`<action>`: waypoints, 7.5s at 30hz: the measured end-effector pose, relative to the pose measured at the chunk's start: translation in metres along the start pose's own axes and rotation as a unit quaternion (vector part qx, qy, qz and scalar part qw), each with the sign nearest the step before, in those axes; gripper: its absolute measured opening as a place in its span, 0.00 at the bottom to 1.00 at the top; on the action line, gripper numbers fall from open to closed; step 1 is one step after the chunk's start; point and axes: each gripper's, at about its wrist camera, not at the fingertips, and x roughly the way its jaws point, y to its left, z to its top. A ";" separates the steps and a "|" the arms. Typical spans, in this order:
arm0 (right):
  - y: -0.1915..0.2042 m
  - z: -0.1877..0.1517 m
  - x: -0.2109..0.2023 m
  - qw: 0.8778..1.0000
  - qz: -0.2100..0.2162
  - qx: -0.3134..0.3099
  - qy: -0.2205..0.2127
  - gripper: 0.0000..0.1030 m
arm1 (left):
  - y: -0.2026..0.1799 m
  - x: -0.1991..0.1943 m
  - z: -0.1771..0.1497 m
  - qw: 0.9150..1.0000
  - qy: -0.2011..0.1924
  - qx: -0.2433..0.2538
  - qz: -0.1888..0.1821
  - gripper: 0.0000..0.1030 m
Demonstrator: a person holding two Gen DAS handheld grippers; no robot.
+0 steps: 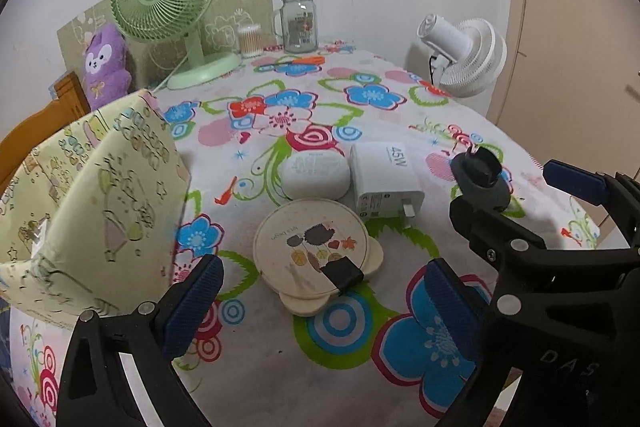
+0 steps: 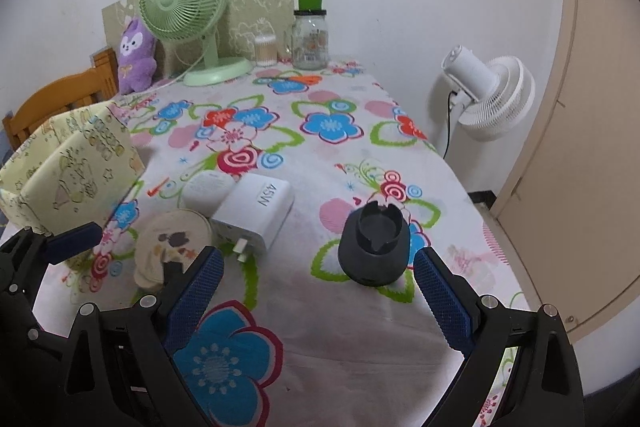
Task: Organize rigid objects
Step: 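Move the left tool to the beige round compact while the right tool approaches the white plug charger, then close the left tool on the beige compact while the right tool grasps the white charger, then lift the compact with the left tool while the right tool lifts the charger toward the box, then carry the compact with the left tool while the right tool carries the charger over the box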
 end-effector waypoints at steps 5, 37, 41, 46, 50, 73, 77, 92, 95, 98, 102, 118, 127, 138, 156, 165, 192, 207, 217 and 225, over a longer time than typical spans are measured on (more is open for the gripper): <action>-0.003 0.000 0.013 1.000 -0.005 0.003 0.011 0.94 | 0.001 0.013 0.002 1.000 0.014 -0.002 -0.003 0.96; 0.036 0.028 0.065 0.998 0.032 -0.042 0.042 0.94 | 0.011 0.043 0.014 0.999 0.040 -0.021 -0.012 0.82; 0.041 0.031 0.074 0.997 0.035 -0.046 0.051 0.94 | 0.016 0.043 0.014 0.999 0.041 -0.019 -0.017 0.81; 0.047 0.034 0.083 0.996 0.038 -0.050 0.058 0.94 | 0.022 0.042 0.013 0.999 0.039 -0.020 -0.012 0.81; 0.052 0.036 0.086 0.996 0.045 -0.056 0.055 0.94 | 0.025 0.042 0.013 0.999 0.038 -0.021 -0.012 0.81; 0.043 0.024 0.067 0.995 0.054 -0.027 0.075 0.50 | 0.012 0.032 0.009 0.999 0.032 -0.006 -0.007 0.81; 0.038 0.019 0.060 0.995 0.054 -0.012 0.082 0.49 | 0.007 0.026 0.007 0.999 0.029 -0.002 -0.012 0.81; 0.034 0.011 0.026 0.997 0.039 0.007 0.073 0.49 | -0.001 -0.004 0.001 0.999 0.013 0.000 -0.030 0.81; 0.034 0.011 0.017 0.997 0.035 0.009 0.068 0.49 | -0.002 -0.011 0.000 0.999 0.008 0.001 -0.032 0.81; 0.035 0.011 0.010 0.997 0.033 0.010 0.064 0.49 | -0.003 -0.018 0.000 0.999 0.003 0.004 -0.032 0.81; 0.036 0.012 0.000 0.998 0.029 0.011 0.058 0.49 | -0.003 -0.026 0.000 0.999 -0.002 0.006 -0.033 0.81; 0.046 0.020 -0.039 0.999 0.022 0.013 0.027 0.49 | 0.001 -0.060 0.006 0.999 -0.025 0.015 -0.026 0.81; 0.050 0.028 -0.057 0.999 0.024 0.017 0.017 0.49 | 0.004 -0.077 0.013 0.999 -0.035 0.017 -0.022 0.81; 0.054 0.042 -0.076 1.000 0.022 0.017 0.002 0.49 | 0.007 -0.096 0.024 0.998 -0.053 0.021 -0.024 0.81; 0.062 0.063 -0.098 1.000 0.008 0.020 -0.021 0.49 | 0.018 -0.116 0.041 0.996 -0.071 0.032 -0.033 0.81; 0.077 0.076 -0.098 0.999 0.008 0.016 -0.027 0.49 | 0.036 -0.118 0.047 0.996 -0.077 0.029 -0.032 0.81; 0.142 0.107 -0.068 0.999 0.041 -0.007 -0.014 0.49 | 0.108 -0.101 0.061 0.998 -0.062 0.003 -0.005 0.81; 0.189 0.121 -0.047 0.997 0.064 -0.035 -0.007 0.49 | 0.155 -0.088 0.061 0.998 -0.053 -0.024 0.017 0.81; 0.216 0.126 -0.025 0.995 0.081 -0.049 0.011 0.49 | 0.185 -0.072 0.058 0.998 -0.037 -0.041 0.033 0.81; 0.237 0.127 -0.003 0.993 0.095 -0.058 0.032 0.49 | 0.205 -0.055 0.053 0.997 -0.019 -0.050 0.047 0.81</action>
